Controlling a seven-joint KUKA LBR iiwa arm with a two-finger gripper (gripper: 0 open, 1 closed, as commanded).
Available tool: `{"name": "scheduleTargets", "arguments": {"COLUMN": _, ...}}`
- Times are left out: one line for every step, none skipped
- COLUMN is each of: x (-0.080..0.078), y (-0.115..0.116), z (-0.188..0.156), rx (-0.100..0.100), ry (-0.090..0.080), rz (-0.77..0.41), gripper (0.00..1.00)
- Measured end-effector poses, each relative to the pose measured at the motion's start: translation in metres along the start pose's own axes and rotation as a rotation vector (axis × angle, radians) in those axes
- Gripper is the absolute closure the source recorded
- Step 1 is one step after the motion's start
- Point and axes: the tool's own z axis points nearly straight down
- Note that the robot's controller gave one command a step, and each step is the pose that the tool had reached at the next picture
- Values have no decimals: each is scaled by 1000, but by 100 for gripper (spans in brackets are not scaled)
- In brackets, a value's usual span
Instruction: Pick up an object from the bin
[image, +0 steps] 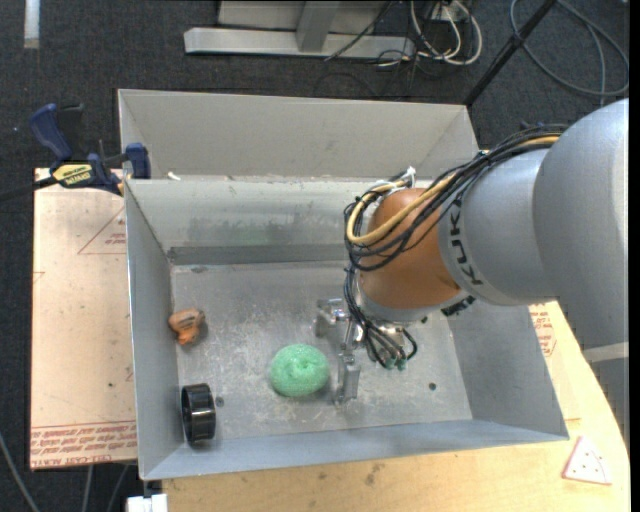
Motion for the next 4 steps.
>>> {"name": "scheduleTargets", "arguments": {"x": 0, "y": 0, "z": 0, "rx": 0, "ry": 0, "rz": 0, "gripper": 0}}
{"name": "scheduleTargets", "arguments": {"x": 1, "y": 18, "z": 0, "rx": 3, "ry": 0, "rz": -50, "gripper": 0}}
{"name": "scheduleTargets", "arguments": {"x": 2, "y": 76, "z": 0, "rx": -1, "ry": -2, "rz": 68, "gripper": 100}}
{"name": "scheduleTargets", "arguments": {"x": 2, "y": 76, "z": 0, "rx": -1, "ry": -2, "rz": 68, "gripper": 100}}
